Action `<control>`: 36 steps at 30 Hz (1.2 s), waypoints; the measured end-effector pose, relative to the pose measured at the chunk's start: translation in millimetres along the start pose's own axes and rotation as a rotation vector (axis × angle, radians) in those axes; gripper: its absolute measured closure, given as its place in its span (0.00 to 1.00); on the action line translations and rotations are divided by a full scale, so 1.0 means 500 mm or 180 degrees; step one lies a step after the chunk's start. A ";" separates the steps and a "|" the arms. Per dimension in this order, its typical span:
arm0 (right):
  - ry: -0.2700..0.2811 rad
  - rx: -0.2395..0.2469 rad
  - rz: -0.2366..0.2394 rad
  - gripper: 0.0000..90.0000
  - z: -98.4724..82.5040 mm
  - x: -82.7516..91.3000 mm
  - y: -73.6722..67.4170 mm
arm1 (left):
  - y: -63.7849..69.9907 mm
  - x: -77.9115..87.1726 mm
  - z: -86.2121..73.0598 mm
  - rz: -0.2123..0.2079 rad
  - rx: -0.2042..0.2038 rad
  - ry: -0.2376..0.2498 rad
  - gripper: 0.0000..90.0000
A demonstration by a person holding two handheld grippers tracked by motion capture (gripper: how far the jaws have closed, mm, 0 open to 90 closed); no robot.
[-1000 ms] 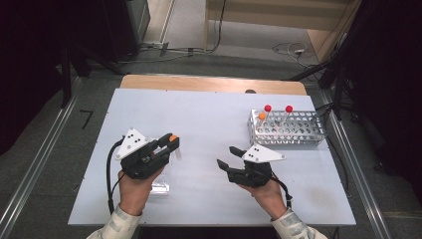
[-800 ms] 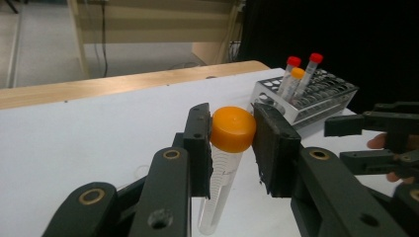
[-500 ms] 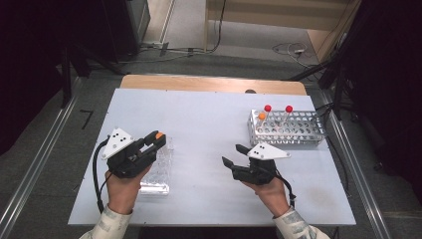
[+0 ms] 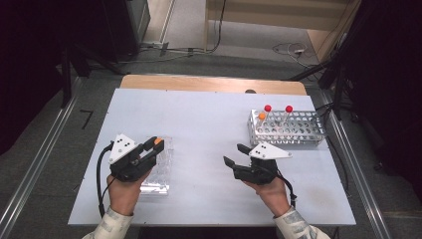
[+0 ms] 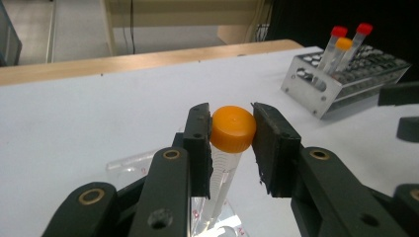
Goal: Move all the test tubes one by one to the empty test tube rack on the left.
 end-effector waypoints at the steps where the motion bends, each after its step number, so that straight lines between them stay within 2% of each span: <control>1: -0.0002 -0.0005 0.0001 0.38 0.000 0.000 0.000 | -0.001 -0.003 -0.006 0.0017 -0.0013 -0.0034 0.78; 4: 0.0004 0.0002 0.0004 0.38 0.000 0.001 -0.001 | -0.003 -0.011 -0.022 0.0037 -0.0008 -0.0103 0.78; 11: -0.0002 -0.0002 0.0001 0.39 -0.001 0.000 -0.001 | -0.001 -0.010 -0.025 0.0102 -0.0025 -0.0103 0.76; 13: 0.0003 -0.0002 0.0003 0.39 -0.001 0.001 -0.001 | -0.002 -0.009 -0.026 0.0118 -0.0025 -0.0109 0.70; 18: 0.0024 -0.0022 -0.0035 0.39 0.001 0.003 0.004 | -0.001 -0.006 -0.025 0.0123 -0.0013 -0.0088 0.64; 21: 0.0060 -0.0042 -0.0116 0.39 0.004 0.005 0.017 | 0.000 -0.006 -0.025 0.0134 0.0012 -0.0092 0.52; 25: 0.0083 -0.0105 -0.0327 0.38 0.004 0.005 0.051 | 0.003 -0.007 -0.025 0.0279 -0.0027 -0.0113 0.29; 26: 0.0082 -0.0112 -0.0409 0.36 0.003 0.005 0.061 | 0.004 -0.007 -0.024 0.0281 -0.0023 -0.0127 0.25; 30: 0.0009 -0.0222 -0.0670 0.28 0.000 -0.006 0.101 | 0.007 -0.008 -0.026 0.0244 -0.0022 -0.0145 0.21; 36: 0.0028 -0.0357 -0.1020 0.26 0.001 -0.027 0.146 | 0.006 -0.006 -0.026 0.0236 0.0010 -0.0123 0.21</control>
Point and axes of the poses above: each handheld gripper's, and its own axes: x roughly backward along the jaws, z roughly out of its top, y roughly to its right, the point moved 6 cm from there along -x, roughly forward along the jaws, and after that the axes turned 10 degrees about -z, right-handed, at the moved point
